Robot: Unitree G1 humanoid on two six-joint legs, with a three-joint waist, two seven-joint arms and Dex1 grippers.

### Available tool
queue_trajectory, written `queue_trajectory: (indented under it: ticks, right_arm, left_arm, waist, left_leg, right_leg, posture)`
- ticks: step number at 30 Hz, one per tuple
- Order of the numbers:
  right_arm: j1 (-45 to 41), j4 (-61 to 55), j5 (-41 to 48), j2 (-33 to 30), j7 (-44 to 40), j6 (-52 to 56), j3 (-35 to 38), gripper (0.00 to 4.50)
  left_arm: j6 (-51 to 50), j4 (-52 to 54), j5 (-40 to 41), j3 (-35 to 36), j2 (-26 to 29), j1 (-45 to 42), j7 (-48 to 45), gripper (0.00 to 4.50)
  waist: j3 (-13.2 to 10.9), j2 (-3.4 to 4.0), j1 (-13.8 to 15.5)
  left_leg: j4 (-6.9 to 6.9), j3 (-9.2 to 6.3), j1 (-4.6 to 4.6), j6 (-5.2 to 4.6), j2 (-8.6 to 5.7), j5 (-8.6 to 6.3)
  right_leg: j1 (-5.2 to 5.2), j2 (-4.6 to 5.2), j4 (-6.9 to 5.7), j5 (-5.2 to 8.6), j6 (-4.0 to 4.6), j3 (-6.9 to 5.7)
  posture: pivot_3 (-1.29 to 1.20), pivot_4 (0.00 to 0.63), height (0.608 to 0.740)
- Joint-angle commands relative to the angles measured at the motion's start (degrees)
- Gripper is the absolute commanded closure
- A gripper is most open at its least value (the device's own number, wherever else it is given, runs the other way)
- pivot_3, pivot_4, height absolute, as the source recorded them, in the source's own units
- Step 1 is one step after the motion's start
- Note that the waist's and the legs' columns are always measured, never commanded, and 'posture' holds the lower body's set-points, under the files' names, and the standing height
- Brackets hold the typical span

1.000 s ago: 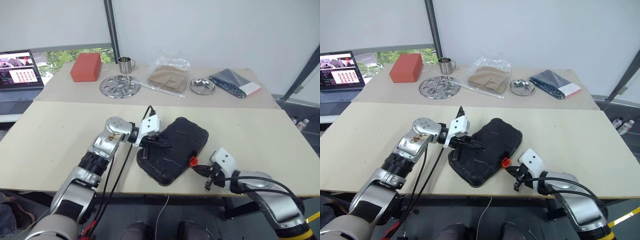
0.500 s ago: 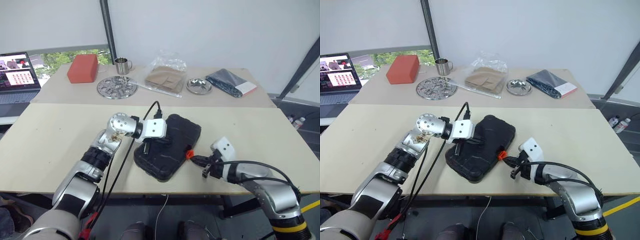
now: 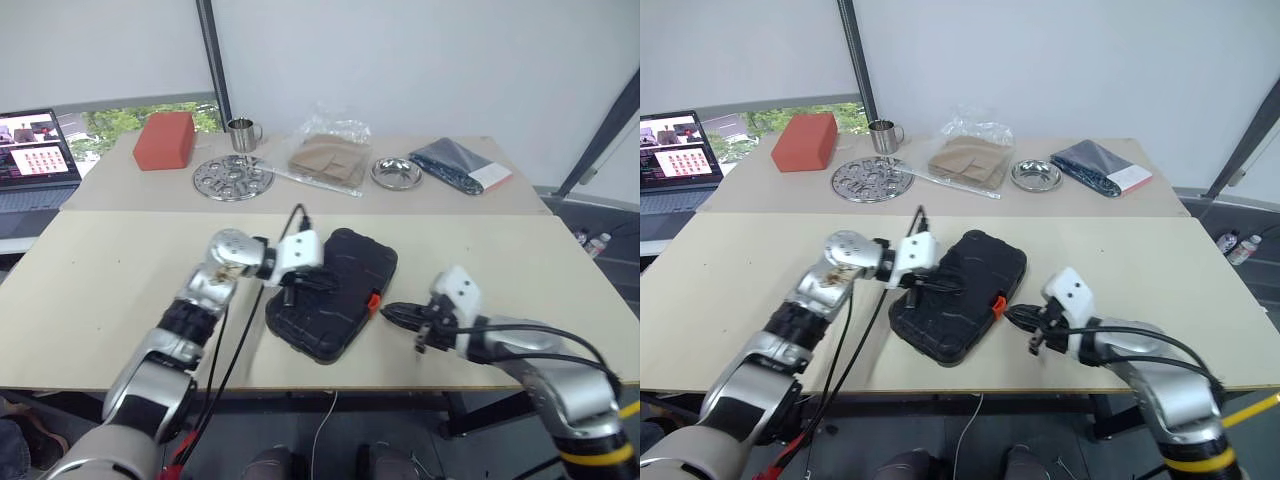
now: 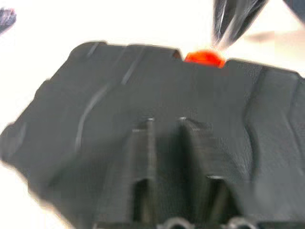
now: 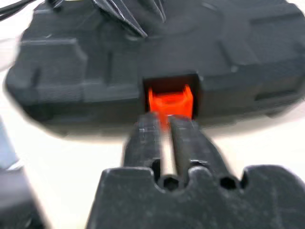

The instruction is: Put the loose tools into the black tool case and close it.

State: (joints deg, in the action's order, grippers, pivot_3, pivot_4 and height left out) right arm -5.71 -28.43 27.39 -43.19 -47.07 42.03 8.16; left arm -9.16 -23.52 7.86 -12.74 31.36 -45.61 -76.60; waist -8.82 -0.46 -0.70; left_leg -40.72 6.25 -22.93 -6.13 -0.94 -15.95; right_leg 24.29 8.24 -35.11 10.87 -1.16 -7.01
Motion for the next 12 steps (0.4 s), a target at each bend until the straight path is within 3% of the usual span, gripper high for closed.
queue_trajectory:
  ticks: [1, 6, 8, 12]
  right_arm:
    - [4.01, -2.13, 11.26, -10.29, -14.73, 2.91, 17.16, 2.41]
    - [7.52, 4.23, 16.65, -19.83, -26.37, 4.69, 28.64, 0.72]
    - [7.84, 7.06, 15.75, -21.74, -28.06, 3.57, 29.61, 0.01]
    - [8.63, 9.25, 13.85, -22.58, -29.05, 0.72, 27.98, 0.01]
  left_arm:
    - [-16.84, 7.71, 9.42, 9.14, 14.61, 5.52, -8.89, 1.85]
    - [-26.64, 14.31, 16.25, 16.54, 28.00, 11.01, -13.60, 0.13]
    - [-27.06, 15.15, 16.99, 18.35, 30.12, 12.97, -13.30, 0.00]
    - [-25.80, 15.65, 17.35, 19.34, 29.13, 14.03, -10.62, 0.00]
  waist:
    - [-0.11, 0.09, -0.26]
    - [-0.45, -0.04, 0.95]
    - [-0.54, 0.09, 1.66]
    - [-0.56, 0.11, 2.60]
  left_leg:
    - [0.07, 0.03, -0.05, 0.01, -0.01, -0.01]
    - [0.09, -0.17, -0.30, 0.06, -0.01, -0.04]
    - [0.06, -0.30, -0.31, 0.39, -0.18, -0.39]
    - [0.03, -0.46, -0.28, 0.42, -0.38, -0.54]
  right_leg:
    - [0.09, -0.01, 0.04, 0.00, 0.00, 0.02]
    - [0.16, -0.01, 0.14, 0.08, 0.14, -0.01]
    - [0.12, 0.16, 0.23, 0.17, 0.01, -0.01]
    - [0.08, 0.30, 0.44, 0.37, -0.37, -0.04]
  posture:
    - [0.00, 0.150, 0.734]
    - [0.00, 0.150, 0.734]
    - [0.00, 0.150, 0.734]
    - [0.00, 0.150, 0.734]
